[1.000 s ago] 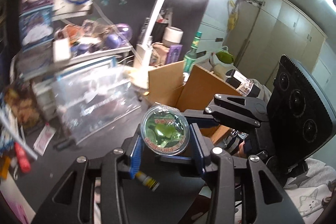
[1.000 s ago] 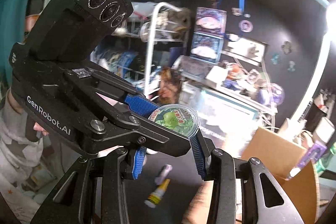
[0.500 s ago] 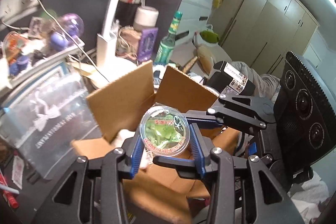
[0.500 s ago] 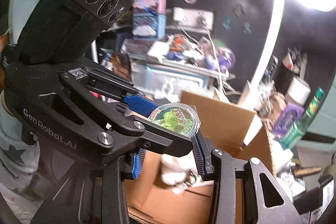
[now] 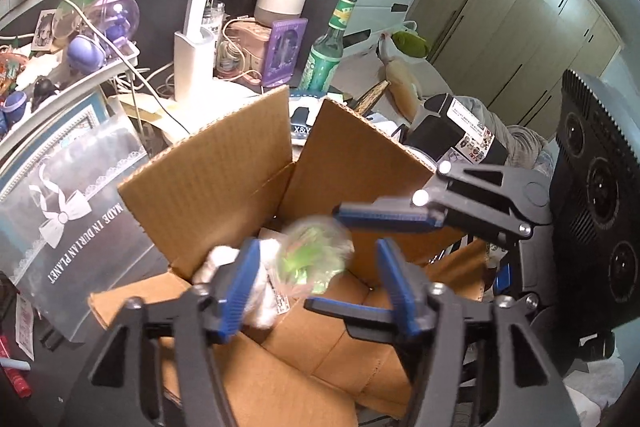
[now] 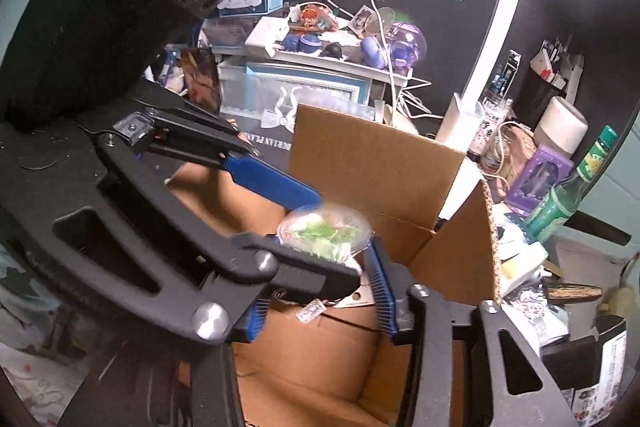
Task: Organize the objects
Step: 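Carry the jelly cup into the cardboard box and release it, then move the right gripper back to the white tape roll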
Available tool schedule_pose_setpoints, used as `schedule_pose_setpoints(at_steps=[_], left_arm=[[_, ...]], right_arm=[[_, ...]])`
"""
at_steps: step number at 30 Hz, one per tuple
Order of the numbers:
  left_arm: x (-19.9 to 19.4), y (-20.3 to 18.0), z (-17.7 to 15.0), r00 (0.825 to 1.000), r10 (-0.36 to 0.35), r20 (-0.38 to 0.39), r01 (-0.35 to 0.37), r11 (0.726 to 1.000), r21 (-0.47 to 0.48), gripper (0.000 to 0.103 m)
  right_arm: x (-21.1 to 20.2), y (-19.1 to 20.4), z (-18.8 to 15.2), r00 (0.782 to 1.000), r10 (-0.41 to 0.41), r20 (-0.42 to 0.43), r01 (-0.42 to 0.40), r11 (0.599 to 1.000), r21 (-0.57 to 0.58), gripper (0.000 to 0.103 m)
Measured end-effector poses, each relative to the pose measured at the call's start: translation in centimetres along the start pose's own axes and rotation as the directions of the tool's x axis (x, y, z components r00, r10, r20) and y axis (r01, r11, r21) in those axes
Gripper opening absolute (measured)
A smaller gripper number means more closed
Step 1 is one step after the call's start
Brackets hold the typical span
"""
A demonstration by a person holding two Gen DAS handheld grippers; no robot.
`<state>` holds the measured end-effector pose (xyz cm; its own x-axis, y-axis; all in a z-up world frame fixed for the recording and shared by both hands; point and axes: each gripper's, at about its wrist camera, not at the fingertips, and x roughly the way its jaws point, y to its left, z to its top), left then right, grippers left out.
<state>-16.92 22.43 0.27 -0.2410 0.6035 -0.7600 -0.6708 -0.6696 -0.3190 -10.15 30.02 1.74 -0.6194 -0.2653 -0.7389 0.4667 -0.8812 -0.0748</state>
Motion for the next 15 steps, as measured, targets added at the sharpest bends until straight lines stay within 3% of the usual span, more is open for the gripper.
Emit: schedule_pose_setpoints(at_steps=[2,11,15], left_arm=[[-0.1,-0.1,0.0,1.000,0.000,0.004,0.000,1.000,0.004,0.064],[-1.2,-0.3,-0.4,0.999,0.016,0.030,-0.016,1.000,0.011,0.069],[-4.1,-0.2,-1.4,0.996,0.013,0.092,-0.015,1.000,0.017,0.071]], right_arm=[[-0.2,-0.1,0.0,1.000,-0.012,0.008,0.012,1.000,0.000,0.054],[-0.7,0.1,-0.2,0.999,-0.026,0.023,0.026,1.000,0.000,0.054],[-2.2,1.3,-0.2,0.994,-0.018,0.110,0.019,1.000,-0.011,0.054]])
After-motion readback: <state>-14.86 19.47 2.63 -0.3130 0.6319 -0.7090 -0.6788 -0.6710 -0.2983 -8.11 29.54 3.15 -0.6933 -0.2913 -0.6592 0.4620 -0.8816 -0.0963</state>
